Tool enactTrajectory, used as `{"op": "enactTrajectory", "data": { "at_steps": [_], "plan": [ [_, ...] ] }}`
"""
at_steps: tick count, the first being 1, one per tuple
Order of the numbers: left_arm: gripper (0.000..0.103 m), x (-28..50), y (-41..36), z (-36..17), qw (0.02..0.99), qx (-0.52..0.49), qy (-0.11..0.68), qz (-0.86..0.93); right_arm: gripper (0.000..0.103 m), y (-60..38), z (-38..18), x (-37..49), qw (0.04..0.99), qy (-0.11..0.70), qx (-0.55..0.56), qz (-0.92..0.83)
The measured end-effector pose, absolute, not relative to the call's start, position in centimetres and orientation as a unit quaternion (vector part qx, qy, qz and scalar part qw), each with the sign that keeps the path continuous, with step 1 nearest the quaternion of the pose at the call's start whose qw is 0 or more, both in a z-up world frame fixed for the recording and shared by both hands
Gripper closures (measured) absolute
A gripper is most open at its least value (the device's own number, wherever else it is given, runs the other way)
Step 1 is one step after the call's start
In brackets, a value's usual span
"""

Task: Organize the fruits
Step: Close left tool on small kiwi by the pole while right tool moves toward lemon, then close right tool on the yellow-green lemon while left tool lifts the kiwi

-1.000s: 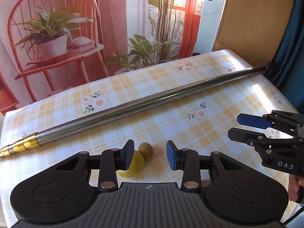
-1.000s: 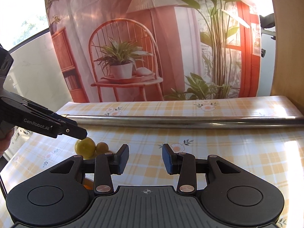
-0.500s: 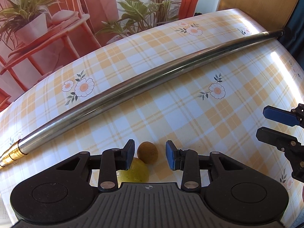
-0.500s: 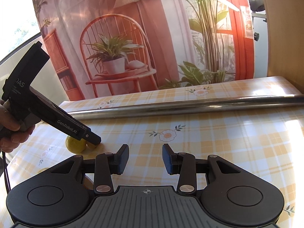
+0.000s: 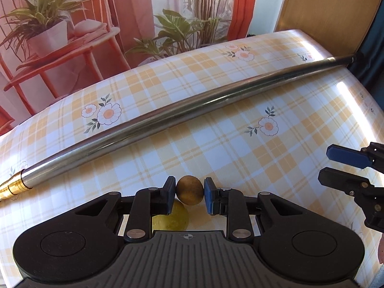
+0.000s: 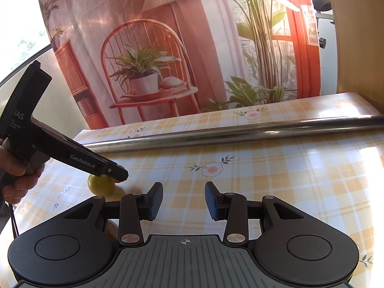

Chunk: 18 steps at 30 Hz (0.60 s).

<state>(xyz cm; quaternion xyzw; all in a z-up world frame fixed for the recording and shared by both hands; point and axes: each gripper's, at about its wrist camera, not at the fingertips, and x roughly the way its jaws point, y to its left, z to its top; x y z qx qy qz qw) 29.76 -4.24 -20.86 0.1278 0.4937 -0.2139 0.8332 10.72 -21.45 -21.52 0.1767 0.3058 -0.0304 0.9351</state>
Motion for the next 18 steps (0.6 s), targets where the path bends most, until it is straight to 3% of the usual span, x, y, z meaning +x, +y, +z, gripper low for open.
{"op": "enactTrajectory", "data": {
  "at_steps": [18],
  "plan": [
    [0.076,20.7,6.8,-15.7,0.919,-0.022,0.37,-0.136,0.066,-15.4,-18.5,15.8,0.944,0.31,0.09,0.071]
  ]
}}
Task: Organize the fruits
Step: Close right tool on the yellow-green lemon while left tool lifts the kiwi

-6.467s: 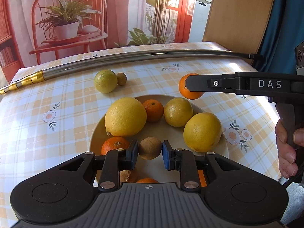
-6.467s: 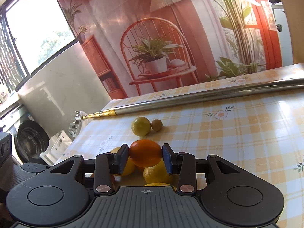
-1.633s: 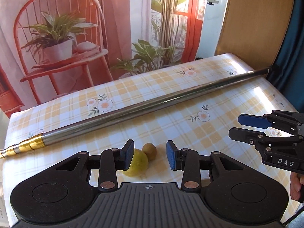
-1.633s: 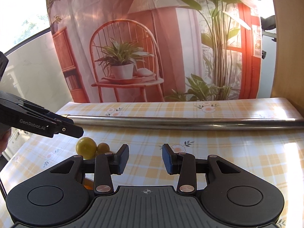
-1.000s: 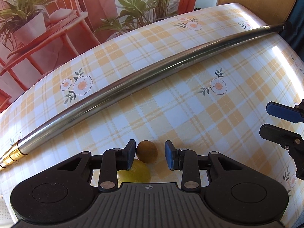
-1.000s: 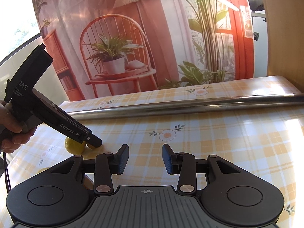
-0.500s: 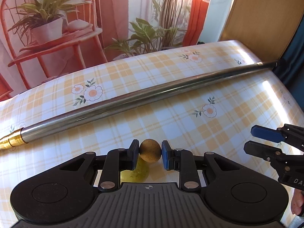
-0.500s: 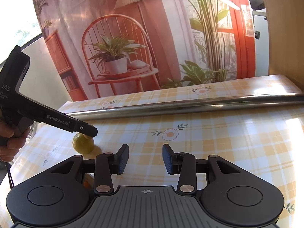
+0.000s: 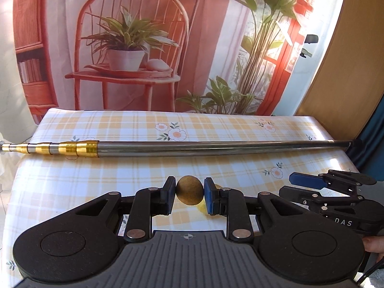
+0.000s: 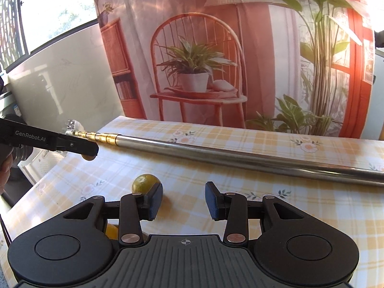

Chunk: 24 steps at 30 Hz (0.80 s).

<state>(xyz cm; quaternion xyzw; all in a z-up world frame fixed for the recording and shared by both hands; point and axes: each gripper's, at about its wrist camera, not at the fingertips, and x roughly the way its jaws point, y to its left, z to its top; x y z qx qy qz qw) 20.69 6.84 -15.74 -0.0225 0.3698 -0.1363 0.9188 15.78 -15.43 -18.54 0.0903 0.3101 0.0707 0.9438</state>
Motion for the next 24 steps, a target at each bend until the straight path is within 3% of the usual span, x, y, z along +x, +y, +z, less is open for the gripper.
{"op": "enactTrajectory", "data": {
  "at_steps": [7,9,17,24],
  "plan": [
    [0.076,18.0,9.7,-16.0,0.928,-0.047,0.353,-0.109,0.06,-10.9,-18.7,20.1,0.935,0.337,0.018,0.11],
    [0.076,17.4,10.2,-16.3,0.928,-0.056,0.351,-0.108,0.049,-10.1,-19.0,21.2,0.931,0.346,0.015,0.115],
    [0.076,15.7,11.7,-17.3,0.929,-0.086,0.343,-0.106,0.037,-8.2,-21.4,24.2,0.909,0.401,0.008,0.116],
    [0.076,15.3,12.7,-18.1,0.928,-0.103,0.344,-0.105,0.038,-7.6,-21.9,25.2,0.897,0.423,0.003,0.126]
  ]
}}
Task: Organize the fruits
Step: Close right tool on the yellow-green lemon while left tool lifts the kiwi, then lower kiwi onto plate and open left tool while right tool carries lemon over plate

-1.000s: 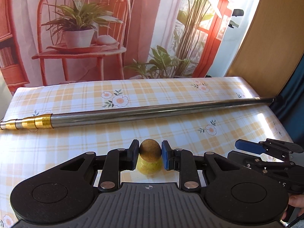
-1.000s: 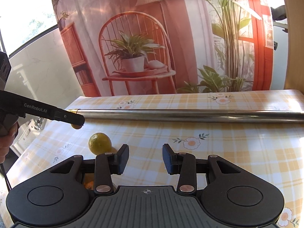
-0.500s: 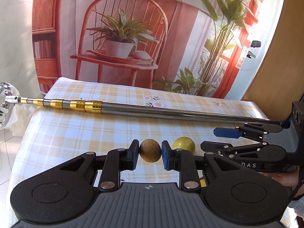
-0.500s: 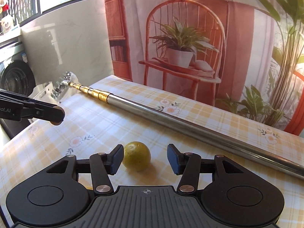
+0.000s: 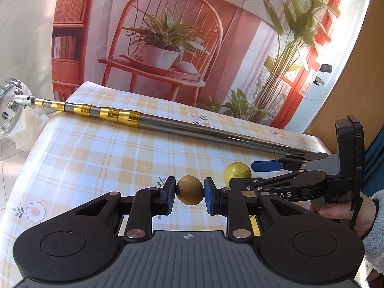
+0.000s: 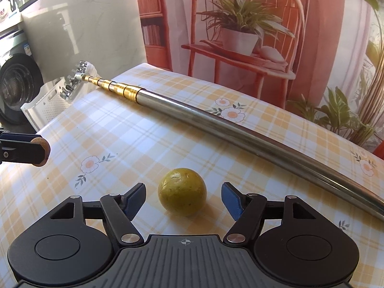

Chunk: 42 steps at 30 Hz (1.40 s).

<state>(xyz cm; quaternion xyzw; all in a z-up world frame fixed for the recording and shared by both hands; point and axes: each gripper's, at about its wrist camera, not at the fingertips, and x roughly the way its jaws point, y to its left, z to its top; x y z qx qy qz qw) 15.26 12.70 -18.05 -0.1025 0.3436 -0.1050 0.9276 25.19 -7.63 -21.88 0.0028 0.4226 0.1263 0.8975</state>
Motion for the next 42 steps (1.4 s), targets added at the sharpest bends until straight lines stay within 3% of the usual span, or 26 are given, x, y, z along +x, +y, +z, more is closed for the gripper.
{"op": "enactTrajectory", "data": {
  "at_steps": [3,7,11,24,42],
  "plan": [
    [0.076,15.1,12.8,-18.1,0.928,-0.107,0.341,-0.107,0.047,-7.2,-22.2,25.7,0.893,0.431,-0.002,0.132],
    [0.076,14.7,12.6,-18.2,0.929,-0.105,0.338,-0.108,0.049,-6.7,-22.4,26.1,0.89,0.435,-0.01,0.133],
    [0.076,14.6,12.5,-18.4,0.927,-0.11,0.34,-0.112,0.059,-6.3,-22.6,26.4,0.887,0.444,-0.036,0.123],
    [0.076,13.5,11.0,-17.7,0.927,-0.103,0.339,-0.127,0.06,-6.8,-20.3,23.2,0.9,0.417,-0.014,0.124],
    [0.076,9.0,6.2,-17.1,0.919,-0.071,0.345,-0.176,0.059,-10.1,-15.8,8.8,0.939,0.329,0.07,0.073]
  ]
}}
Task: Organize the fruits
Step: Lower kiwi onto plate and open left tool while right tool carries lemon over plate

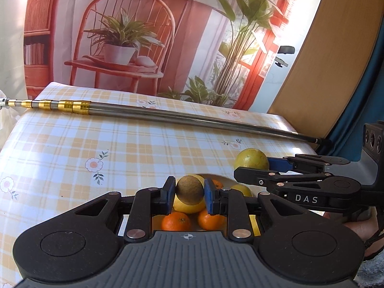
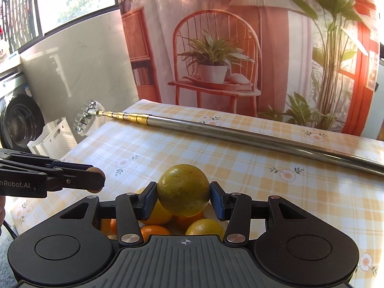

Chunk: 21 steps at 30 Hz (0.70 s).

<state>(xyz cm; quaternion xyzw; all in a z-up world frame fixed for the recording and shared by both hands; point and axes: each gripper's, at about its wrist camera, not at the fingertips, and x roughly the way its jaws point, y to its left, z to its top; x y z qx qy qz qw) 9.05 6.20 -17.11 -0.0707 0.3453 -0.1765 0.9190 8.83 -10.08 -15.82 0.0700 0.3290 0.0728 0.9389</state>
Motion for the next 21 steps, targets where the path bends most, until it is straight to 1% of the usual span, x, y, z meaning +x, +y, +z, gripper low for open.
{"op": "enactTrajectory", "data": {
  "at_steps": [8,13,21],
  "plan": [
    [0.076,7.3,3.6,-18.9,0.908,-0.034,0.367,-0.201,0.059,-10.8,-16.3,4.9,0.943,0.316,0.087,0.057],
    [0.076,6.3,2.2,-20.1,0.9,-0.006,0.382,-0.209,0.059,-10.6,-16.5,4.2,0.943,0.313,0.092,0.059],
    [0.076,5.0,1.5,-20.9,0.888,0.004,0.404,-0.221,0.059,-10.4,-16.6,3.4,0.943,0.31,0.1,0.064]
  ]
}}
